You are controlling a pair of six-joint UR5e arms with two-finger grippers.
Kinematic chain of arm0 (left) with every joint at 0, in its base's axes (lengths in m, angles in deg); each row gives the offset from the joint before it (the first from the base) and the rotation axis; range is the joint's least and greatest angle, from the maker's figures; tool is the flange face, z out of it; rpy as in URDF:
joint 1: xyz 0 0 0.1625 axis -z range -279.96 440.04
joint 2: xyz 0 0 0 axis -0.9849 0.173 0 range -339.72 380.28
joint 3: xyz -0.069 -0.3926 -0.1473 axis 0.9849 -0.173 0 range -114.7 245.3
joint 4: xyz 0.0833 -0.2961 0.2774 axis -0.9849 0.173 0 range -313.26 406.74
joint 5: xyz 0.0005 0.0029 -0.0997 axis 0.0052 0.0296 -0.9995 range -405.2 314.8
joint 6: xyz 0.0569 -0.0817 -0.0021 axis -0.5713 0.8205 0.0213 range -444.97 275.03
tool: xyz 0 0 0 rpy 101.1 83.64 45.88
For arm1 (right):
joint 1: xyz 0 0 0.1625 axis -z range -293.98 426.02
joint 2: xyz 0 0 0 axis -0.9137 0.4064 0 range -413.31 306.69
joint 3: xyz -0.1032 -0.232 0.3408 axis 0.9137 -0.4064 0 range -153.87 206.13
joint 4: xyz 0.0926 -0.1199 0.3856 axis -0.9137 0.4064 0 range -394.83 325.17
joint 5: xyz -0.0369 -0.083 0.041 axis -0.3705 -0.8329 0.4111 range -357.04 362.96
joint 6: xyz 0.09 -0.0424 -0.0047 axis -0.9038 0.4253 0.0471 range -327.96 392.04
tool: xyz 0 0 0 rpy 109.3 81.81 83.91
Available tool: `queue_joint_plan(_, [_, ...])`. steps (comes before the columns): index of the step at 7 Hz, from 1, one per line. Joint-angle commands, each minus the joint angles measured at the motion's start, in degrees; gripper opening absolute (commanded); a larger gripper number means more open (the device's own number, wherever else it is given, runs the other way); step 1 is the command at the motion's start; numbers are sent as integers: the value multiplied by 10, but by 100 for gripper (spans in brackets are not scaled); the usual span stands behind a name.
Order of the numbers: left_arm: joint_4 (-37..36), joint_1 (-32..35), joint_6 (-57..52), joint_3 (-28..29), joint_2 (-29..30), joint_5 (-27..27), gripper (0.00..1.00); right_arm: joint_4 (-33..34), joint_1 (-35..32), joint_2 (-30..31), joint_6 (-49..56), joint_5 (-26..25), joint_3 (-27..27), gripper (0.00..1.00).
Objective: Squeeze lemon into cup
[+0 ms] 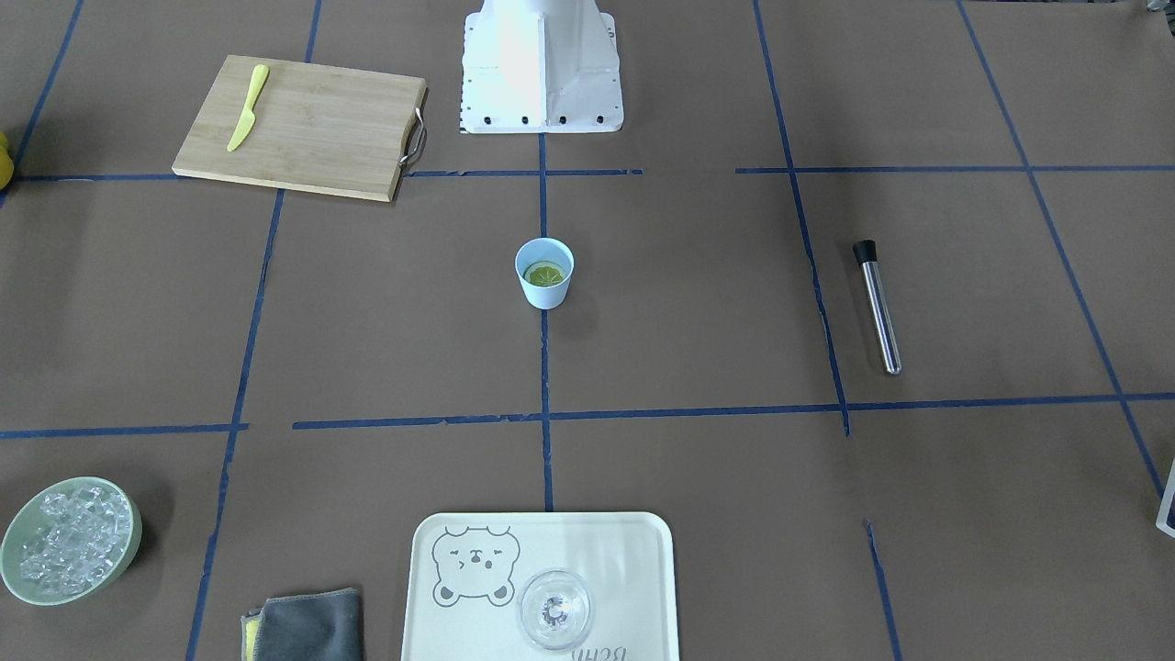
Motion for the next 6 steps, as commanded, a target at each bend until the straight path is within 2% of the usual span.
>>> queue_joint_plan(1, [-1,0,0,-2,0,0,100,-11,1,10,-1,1,1,100])
queue_joint_plan(6, [-1,0,0,-2,0,-5,100,-11,1,21,-1,1,1,100])
